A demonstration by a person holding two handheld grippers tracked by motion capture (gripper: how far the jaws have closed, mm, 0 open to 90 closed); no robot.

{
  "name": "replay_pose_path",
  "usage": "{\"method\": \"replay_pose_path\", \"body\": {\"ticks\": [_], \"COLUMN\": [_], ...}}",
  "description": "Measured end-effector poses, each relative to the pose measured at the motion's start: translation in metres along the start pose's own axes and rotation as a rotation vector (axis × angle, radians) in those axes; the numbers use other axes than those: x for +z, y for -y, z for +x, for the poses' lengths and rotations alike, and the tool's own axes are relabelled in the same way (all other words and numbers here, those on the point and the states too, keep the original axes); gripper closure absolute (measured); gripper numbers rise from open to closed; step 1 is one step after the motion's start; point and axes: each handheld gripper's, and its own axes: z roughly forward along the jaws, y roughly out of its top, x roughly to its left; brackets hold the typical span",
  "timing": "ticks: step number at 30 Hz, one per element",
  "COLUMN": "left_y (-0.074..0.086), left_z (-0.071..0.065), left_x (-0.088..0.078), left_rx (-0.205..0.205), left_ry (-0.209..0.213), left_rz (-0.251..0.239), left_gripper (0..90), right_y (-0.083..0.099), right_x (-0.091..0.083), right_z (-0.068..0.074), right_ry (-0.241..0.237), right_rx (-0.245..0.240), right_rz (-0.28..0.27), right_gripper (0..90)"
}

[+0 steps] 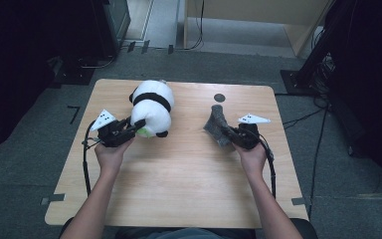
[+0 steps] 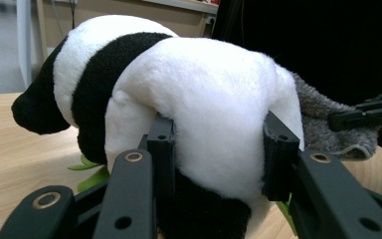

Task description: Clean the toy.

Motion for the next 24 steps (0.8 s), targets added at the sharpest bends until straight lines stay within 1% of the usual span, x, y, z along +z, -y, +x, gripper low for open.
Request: {"method": "replay_pose_path", "body": {"ticks": [1, 2, 3, 5, 6, 7, 8, 9, 10, 11, 13, 14, 15, 16, 17, 20, 22, 23, 24], "left_y": [0.000, 0.001, 0.001, 0.002, 0.003, 0.003, 0.004, 0.004, 0.005, 0.005, 0.007, 0.009, 0.009, 0.010, 0.012, 0.016, 0.017, 0.019, 0.020], "left_z": [0.000, 0.003, 0.005, 0.006, 0.011, 0.011, 0.015, 0.015, 0.017, 0.018, 0.022, 0.025, 0.025, 0.027, 0.031, 0.036, 0.037, 0.040, 0.040], "left_x": [0.000, 0.000, 0.000, 0.000, 0.000, 0.000, -0.001, -0.001, -0.001, -0.002, -0.002, -0.002, -0.002, -0.002, -0.002, -0.001, 0.000, 0.002, 0.002], "left_rx": [0.000, 0.012, 0.017, 0.016, 0.004, 0.004, -0.011, -0.011, -0.022, -0.029, -0.026, -0.033, -0.033, -0.043, -0.060, -0.048, -0.049, -0.046, -0.043], "left_ry": [0.000, -0.018, -0.023, -0.025, -0.025, -0.025, -0.022, -0.022, -0.018, -0.011, -0.016, -0.018, -0.018, -0.020, -0.023, -0.035, -0.036, -0.043, -0.045], "left_rz": [0.000, 0.008, 0.011, 0.015, 0.022, 0.022, 0.021, 0.021, 0.018, 0.020, 0.037, 0.044, 0.044, 0.048, 0.058, 0.081, 0.086, 0.089, 0.092], "left_gripper": [59.1, 59.1, 59.1, 59.1, 59.1, 59.1, 59.1, 59.1, 59.1, 58.9, 58.7, 58.6, 58.5, 58.5, 58.2, 57.4, 56.9, 56.5, 56.3], "right_y": [0.000, 0.000, 0.000, 0.000, 0.000, 0.000, 0.001, 0.001, 0.001, 0.004, 0.007, 0.009, 0.009, 0.011, 0.015, 0.018, 0.019, 0.021, 0.022], "right_x": [0.000, -0.001, -0.002, -0.002, -0.002, -0.002, -0.002, -0.002, -0.001, 0.001, 0.002, 0.002, 0.002, 0.003, 0.005, 0.008, 0.009, 0.010, 0.010], "right_z": [0.000, -0.003, -0.005, -0.009, -0.011, -0.011, -0.015, -0.015, -0.017, -0.021, -0.025, -0.027, -0.027, -0.030, -0.033, -0.036, -0.038, -0.040, -0.041], "right_ry": [0.000, 0.016, 0.021, 0.029, 0.033, 0.033, 0.047, 0.047, 0.055, 0.074, 0.082, 0.084, 0.084, 0.088, 0.103, 0.126, 0.128, 0.127, 0.137], "right_rx": [0.000, -0.004, -0.006, -0.003, -0.003, -0.003, -0.007, -0.007, -0.011, -0.013, -0.007, 0.001, 0.001, 0.007, 0.009, 0.003, 0.009, 0.014, 0.007], "right_rz": [0.000, 0.003, 0.006, 0.016, 0.019, 0.019, 0.025, 0.025, 0.032, 0.043, 0.041, 0.036, 0.036, 0.035, 0.050, 0.063, 0.059, 0.049, 0.046], "right_gripper": [82.2, 82.2, 82.2, 82.1, 82.1, 82.1, 82.0, 82.0, 81.8, 81.0, 80.7, 80.7, 80.7, 80.7, 80.6, 80.2, 80.1, 79.6, 79.3]}}
